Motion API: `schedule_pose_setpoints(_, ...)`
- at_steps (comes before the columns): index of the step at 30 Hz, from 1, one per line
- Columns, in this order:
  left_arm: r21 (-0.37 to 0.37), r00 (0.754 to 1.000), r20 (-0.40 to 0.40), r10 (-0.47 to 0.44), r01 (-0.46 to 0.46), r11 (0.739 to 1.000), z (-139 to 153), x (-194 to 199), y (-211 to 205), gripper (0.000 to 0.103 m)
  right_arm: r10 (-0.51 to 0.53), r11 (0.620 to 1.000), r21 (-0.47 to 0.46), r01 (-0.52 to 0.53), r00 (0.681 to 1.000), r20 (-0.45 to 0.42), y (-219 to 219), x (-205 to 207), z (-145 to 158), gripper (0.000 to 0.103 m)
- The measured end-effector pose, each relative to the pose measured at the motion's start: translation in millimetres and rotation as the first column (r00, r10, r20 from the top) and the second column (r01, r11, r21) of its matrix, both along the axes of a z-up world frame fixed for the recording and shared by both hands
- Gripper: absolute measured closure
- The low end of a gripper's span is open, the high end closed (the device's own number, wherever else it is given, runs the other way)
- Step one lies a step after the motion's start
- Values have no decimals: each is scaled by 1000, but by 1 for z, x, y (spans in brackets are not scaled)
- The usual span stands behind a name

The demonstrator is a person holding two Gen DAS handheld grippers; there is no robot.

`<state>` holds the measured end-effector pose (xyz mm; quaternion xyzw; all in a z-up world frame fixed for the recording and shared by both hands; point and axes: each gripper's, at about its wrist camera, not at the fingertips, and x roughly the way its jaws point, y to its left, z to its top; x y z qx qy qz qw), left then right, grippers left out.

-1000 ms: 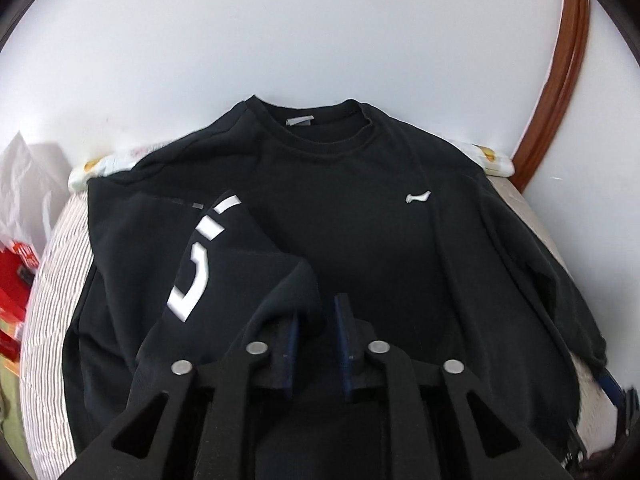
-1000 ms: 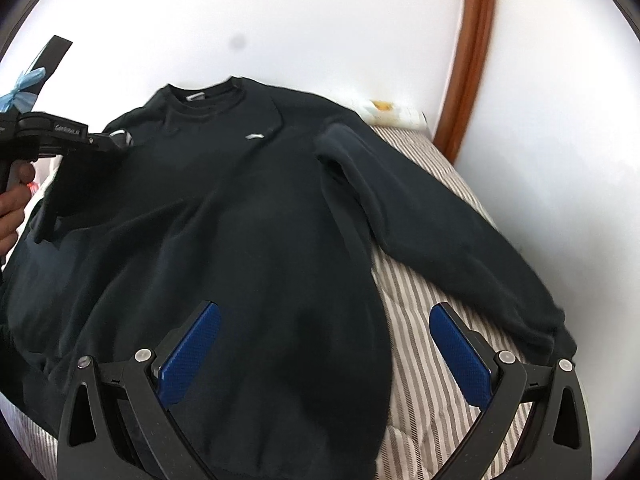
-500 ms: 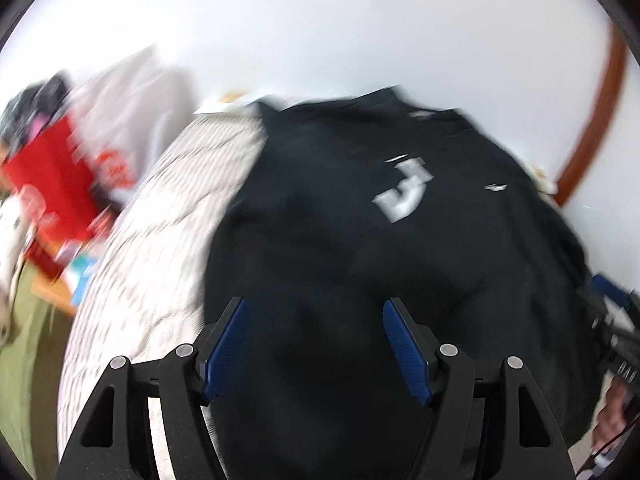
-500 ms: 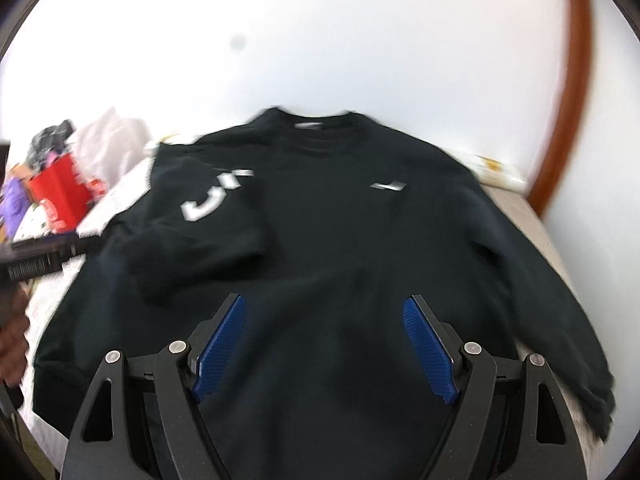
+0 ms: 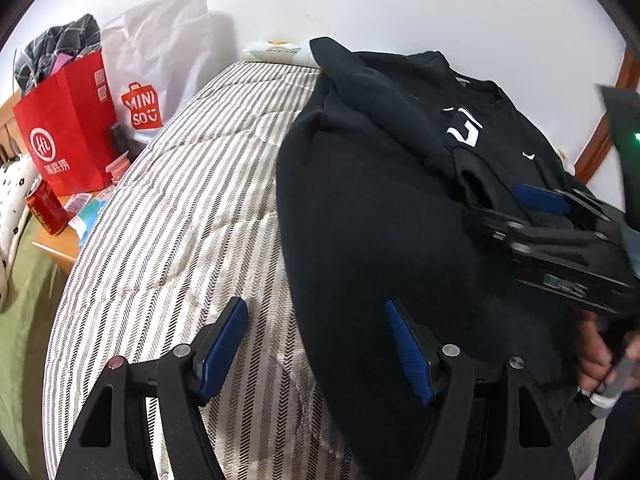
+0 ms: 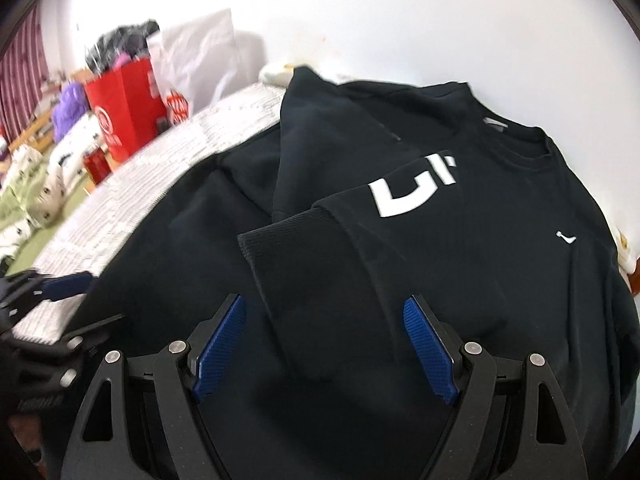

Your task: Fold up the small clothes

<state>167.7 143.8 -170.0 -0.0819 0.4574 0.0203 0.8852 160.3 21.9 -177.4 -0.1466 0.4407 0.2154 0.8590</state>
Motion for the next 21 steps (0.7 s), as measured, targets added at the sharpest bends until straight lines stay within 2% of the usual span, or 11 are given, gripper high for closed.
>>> schedule_pose_setpoints(2, 6, 1000, 3, -5, 5, 1000, 0, 2, -4, 32, 2, 1000, -18, -2, 1000, -1, 1, 8, -7, 35)
schedule_pose_setpoints(3, 14, 1000, 3, -6, 6, 1000, 0, 3, -6, 32, 5, 1000, -21, -5, 1000, -4, 1, 10, -8, 55)
schedule_pose_setpoints(5, 36, 1000, 3, -15, 14, 999, -1, 4, -9, 31, 3, 1000, 2, -3, 1000, -6, -8, 15, -1, 69)
schedule_pose_setpoints(6, 47, 1000, 2, -18, 17, 999, -1, 5, -10, 31, 6, 1000, 25, -6, 1000, 2, -13, 17, 4, 82)
schedule_pose_setpoints(9, 52, 1000, 3, -13, 13, 999, -2, 5, -11, 30, -4, 996, 94, 0, 999, 43, -40, 17, 27, 84)
schedule_pose_setpoints(14, 71, 1000, -4, -5, 5, 997, -2, 7, -14, 29, -128, 985, 132, 113, 986, 109, -101, 31, 54, 85)
schedule_pose_setpoints(21, 69, 1000, -16, -11, 12, 998, -2, 3, -14, 29, -387, 910, 197, 363, 917, 95, -214, 65, 64, 88)
